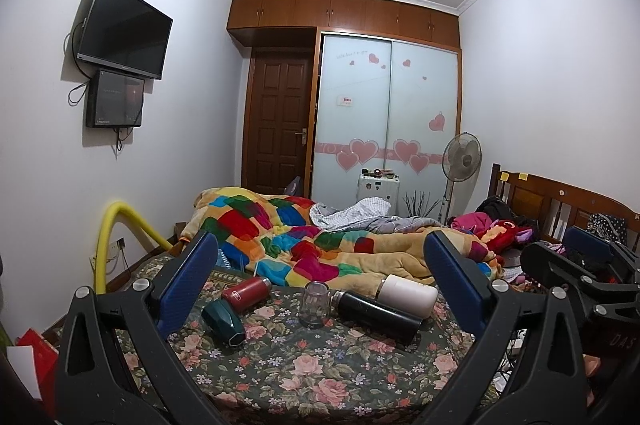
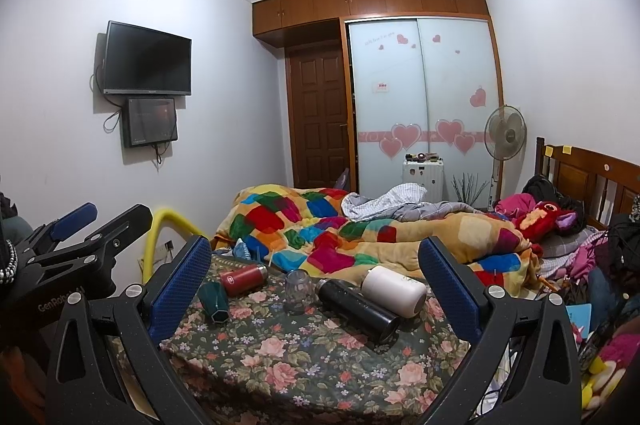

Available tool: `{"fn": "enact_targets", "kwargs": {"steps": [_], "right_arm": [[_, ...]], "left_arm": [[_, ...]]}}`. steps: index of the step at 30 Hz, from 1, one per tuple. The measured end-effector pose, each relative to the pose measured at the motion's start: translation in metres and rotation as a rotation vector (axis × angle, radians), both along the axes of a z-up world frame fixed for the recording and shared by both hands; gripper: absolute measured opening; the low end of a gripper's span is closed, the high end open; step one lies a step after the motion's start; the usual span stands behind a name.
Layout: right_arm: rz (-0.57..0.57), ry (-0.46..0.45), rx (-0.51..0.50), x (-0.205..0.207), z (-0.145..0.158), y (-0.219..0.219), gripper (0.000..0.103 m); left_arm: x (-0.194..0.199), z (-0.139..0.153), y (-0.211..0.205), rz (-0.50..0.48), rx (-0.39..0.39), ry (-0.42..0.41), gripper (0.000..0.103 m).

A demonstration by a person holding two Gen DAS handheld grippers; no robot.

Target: Flip cup upright

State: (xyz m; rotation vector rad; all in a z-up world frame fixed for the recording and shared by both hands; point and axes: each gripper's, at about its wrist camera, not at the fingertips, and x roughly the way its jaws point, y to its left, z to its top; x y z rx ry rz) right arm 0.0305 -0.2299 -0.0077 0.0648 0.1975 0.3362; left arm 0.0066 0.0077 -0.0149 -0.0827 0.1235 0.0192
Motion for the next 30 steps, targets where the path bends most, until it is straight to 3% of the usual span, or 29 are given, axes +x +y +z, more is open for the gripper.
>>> {"fn": "enact_targets", "kwargs": {"steps": [30], "right_arm": [[-0.001,0.010,-0.002,0.003,-0.011,-0.005,0.103]], "left_arm": [[0.003,0.000,-0.002,-0.002,-0.004,0.008,0.103]]}}
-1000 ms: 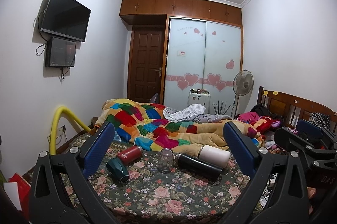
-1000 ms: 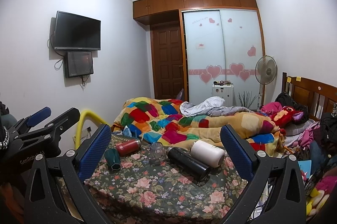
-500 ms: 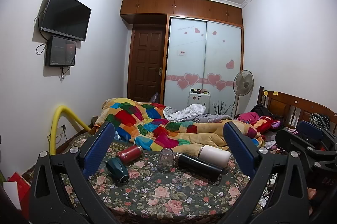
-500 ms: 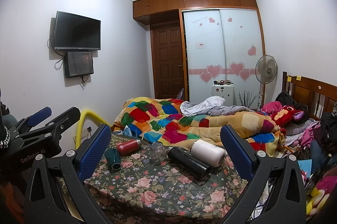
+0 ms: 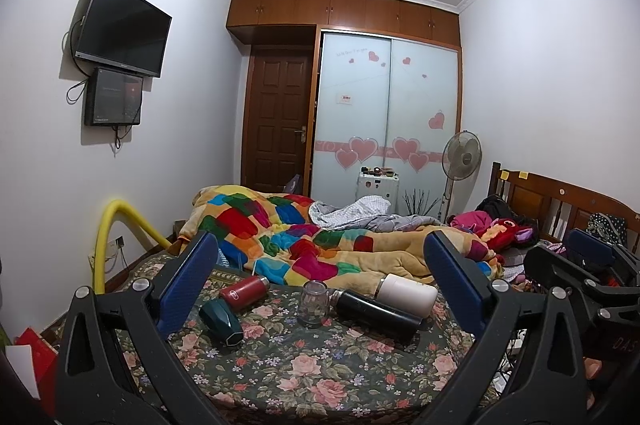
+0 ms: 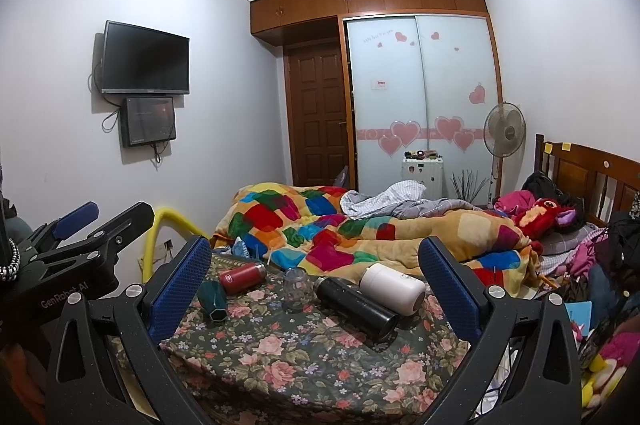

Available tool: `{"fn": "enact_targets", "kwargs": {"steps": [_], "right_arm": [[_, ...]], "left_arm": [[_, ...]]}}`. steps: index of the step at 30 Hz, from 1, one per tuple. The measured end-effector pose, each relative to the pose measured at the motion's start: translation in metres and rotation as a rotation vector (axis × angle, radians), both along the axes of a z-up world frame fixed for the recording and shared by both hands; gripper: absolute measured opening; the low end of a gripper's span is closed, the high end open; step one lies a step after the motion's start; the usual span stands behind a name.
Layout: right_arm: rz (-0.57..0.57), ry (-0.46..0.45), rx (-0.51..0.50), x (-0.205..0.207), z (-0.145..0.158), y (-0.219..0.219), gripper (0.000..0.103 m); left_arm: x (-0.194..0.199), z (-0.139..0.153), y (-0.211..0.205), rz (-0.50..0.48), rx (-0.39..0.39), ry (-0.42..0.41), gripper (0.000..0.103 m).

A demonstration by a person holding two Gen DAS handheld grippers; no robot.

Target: Flip cup upright

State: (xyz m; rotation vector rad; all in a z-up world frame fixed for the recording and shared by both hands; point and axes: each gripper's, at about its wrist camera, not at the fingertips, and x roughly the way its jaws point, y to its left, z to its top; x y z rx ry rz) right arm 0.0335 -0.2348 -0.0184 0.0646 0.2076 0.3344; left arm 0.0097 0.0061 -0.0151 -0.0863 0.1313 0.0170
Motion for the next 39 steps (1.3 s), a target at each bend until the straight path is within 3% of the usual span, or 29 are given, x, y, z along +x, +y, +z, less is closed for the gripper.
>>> {"fn": "enact_targets", "kwargs": {"steps": [12,22,31,39], "right_arm": [[-0.003,0.019,-0.006,0.008,-0.003,-0.003,0.103],[-0.027,0.106,-0.064,0.048,-0.023,-0.001,0.103],[-0.037,0.352,-0.220,0.141,-0.086,0.002,0.103],[0.069,0.597,-0.358,0.224,-0.141,0.013,0.102]], "left_arm": [[0.001,-0.002,0.000,-0.001,-0.001,0.004,0.103],[0.042,-0.021,0.009,0.011,-0.022,0.072,0.103],[0.112,-0.072,0.044,0.080,-0.048,0.251,0.103],[0.158,-0.131,0.065,0.147,-0.035,0.420,0.103]]}}
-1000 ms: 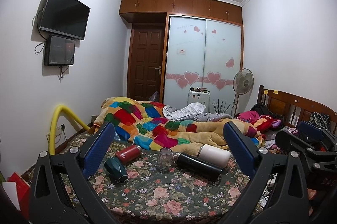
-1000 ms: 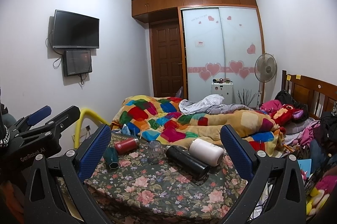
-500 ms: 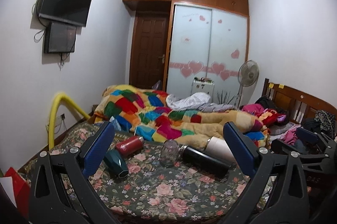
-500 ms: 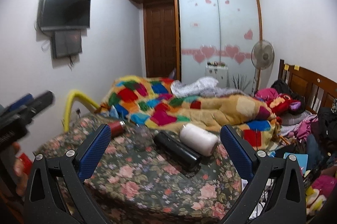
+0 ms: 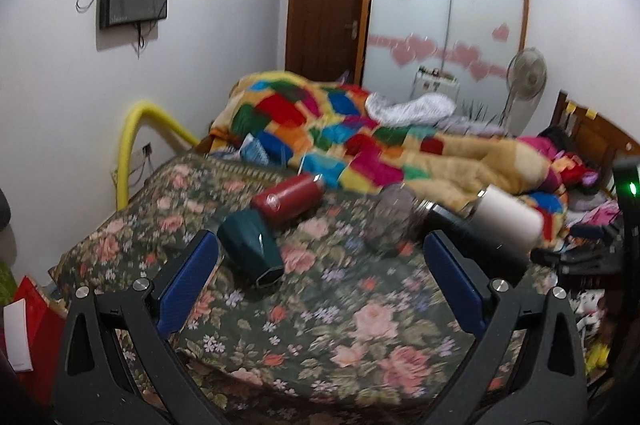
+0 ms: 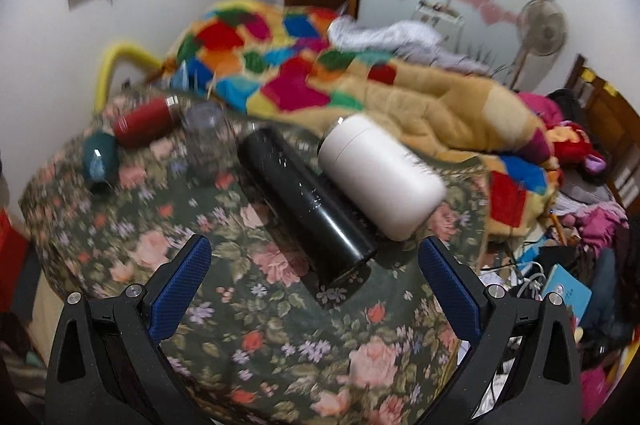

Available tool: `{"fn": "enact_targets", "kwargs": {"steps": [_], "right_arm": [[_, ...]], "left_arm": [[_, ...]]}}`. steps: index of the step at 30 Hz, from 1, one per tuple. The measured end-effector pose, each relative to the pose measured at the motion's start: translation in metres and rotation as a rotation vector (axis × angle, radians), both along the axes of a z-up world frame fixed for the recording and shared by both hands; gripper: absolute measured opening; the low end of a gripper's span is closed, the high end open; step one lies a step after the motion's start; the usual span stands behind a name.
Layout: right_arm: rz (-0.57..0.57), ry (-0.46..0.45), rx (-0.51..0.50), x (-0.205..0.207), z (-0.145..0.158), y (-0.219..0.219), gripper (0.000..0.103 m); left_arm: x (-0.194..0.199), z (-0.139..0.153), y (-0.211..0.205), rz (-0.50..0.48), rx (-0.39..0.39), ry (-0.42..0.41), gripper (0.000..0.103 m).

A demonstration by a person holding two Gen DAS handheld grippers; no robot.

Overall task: Flip cup upright
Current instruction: 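Move the right tool to the lying black thermos bottle and grasp its middle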

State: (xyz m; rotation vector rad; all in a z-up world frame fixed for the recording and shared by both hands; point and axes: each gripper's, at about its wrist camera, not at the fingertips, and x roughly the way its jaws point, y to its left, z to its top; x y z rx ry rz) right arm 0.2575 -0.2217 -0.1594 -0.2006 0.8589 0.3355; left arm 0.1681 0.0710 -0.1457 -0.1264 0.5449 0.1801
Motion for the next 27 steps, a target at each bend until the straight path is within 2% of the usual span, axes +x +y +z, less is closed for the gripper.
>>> {"fn": "enact_targets", "kwargs": {"steps": [4,6,10,12,17,23,25,27], "right_arm": [[0.067,0.112,-0.015,0.039,-0.017,0.008,0.097],[0.108,0.158,-0.039,0.057,-0.025,0.014,0.090],[0.180,0.241,-0.074,0.083,-0.039,0.026,0.087],[0.202,0.274,-0.080,0.091,-0.044,0.031,0.081],[0.241,0.325,-0.104,0.103,-0.054,0.042,0.082],[0.269,0.324,-0.174,0.107,-0.061,0.054,0.085],[0.279,0.342,-0.179,0.109,-0.065,0.056,0.084],[0.291,0.377,-0.163,0.109,-0.069,0.058,0.078]], "left_arm": [[0.012,-0.019,0.000,-0.003,0.010,0.049,0.103],[0.016,-0.026,-0.001,-0.001,0.016,0.062,0.103],[0.022,-0.034,0.000,0.007,0.010,0.079,0.103],[0.025,-0.037,0.002,0.013,0.002,0.086,0.103],[0.030,-0.043,0.007,0.023,-0.007,0.093,0.103],[0.032,-0.044,0.011,0.030,-0.010,0.091,0.103],[0.031,-0.045,0.012,0.031,-0.014,0.091,0.103],[0.030,-0.046,0.012,0.034,-0.012,0.089,0.103]]}}
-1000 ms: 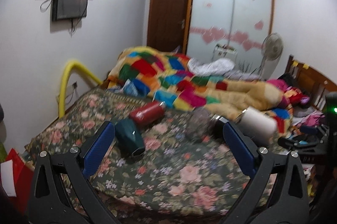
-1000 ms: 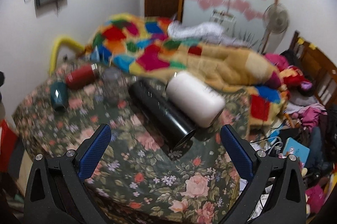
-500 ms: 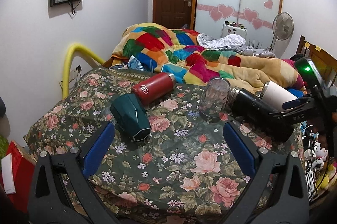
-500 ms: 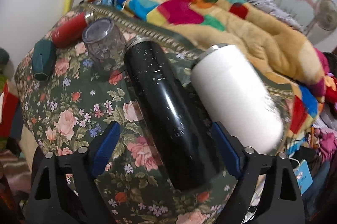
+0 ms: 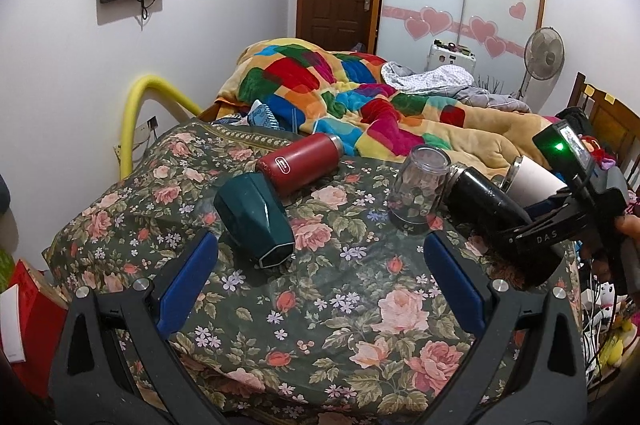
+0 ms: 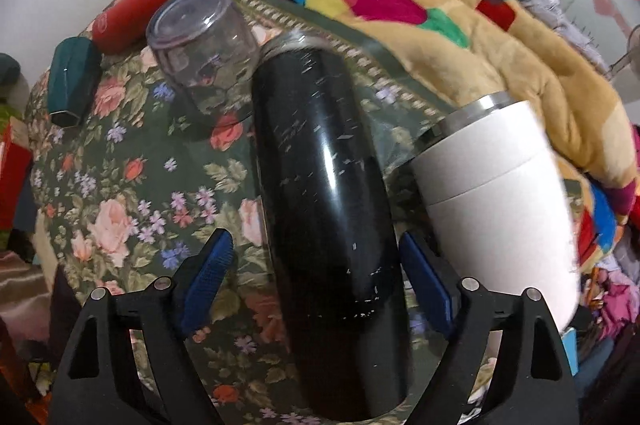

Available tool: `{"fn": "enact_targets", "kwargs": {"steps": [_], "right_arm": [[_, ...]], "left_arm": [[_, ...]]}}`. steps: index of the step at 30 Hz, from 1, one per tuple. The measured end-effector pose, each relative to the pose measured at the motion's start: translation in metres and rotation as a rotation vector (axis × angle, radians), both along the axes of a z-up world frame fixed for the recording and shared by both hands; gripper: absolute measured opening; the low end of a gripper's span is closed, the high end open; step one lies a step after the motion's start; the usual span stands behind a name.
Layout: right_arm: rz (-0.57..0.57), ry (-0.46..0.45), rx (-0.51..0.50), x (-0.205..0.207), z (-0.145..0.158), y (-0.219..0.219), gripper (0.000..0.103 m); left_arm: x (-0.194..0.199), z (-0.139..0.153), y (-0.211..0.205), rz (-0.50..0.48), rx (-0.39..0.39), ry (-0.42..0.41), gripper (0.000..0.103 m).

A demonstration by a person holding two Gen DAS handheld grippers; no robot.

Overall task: Flip cup upright
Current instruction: 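Move the right tool to the lying black thermos bottle and grasp its middle, then lift the black bottle off the table with the right tool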

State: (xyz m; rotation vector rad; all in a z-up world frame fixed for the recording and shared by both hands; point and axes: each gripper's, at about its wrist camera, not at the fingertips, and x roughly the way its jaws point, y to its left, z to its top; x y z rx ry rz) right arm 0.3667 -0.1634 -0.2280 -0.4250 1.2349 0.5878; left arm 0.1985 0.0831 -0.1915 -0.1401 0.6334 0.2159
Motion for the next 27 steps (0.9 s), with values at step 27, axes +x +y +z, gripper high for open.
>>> {"fn": "enact_targets", "kwargs": {"steps": [27], "right_arm": [[-0.124,-0.068,0.120,-0.045,0.031,-0.018,0.062]], "left_arm": [[-0.029,0.029,-0.002,-0.007,0.008,-0.055,0.103]]}}
